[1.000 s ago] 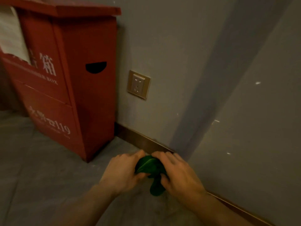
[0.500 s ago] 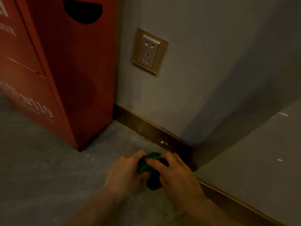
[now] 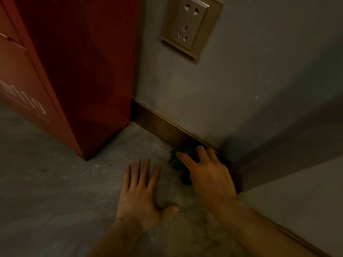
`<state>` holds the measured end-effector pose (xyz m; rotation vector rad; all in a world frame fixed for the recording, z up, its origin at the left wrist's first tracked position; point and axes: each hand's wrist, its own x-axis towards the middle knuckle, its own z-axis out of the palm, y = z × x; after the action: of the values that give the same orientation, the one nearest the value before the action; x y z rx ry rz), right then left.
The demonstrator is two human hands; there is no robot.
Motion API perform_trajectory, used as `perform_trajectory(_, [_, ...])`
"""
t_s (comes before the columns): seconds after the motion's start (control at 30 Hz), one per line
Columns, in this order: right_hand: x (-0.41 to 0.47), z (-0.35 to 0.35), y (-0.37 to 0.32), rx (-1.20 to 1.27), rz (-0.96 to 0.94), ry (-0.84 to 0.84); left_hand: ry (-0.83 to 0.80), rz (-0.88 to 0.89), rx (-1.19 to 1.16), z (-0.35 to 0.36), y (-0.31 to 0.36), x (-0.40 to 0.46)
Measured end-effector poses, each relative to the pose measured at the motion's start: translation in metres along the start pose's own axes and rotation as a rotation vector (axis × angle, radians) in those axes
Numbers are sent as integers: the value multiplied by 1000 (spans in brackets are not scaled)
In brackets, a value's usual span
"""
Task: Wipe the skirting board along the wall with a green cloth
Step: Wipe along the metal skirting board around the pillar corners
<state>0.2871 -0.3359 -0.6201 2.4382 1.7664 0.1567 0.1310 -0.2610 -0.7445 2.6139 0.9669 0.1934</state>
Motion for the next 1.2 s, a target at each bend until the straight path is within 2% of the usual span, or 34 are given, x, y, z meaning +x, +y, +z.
perform_trajectory(0.23, [43,6,-19,-118,-195,-10,-1,22,14,3,-1,-3])
perform_trajectory(0.6, [78,31,-36,-378,-329,-3,32,47,15,9,-4,-3])
perform_trajectory(1.2, [44,36,0,-411,-209,-244,10,35,35,5,-4,-5])
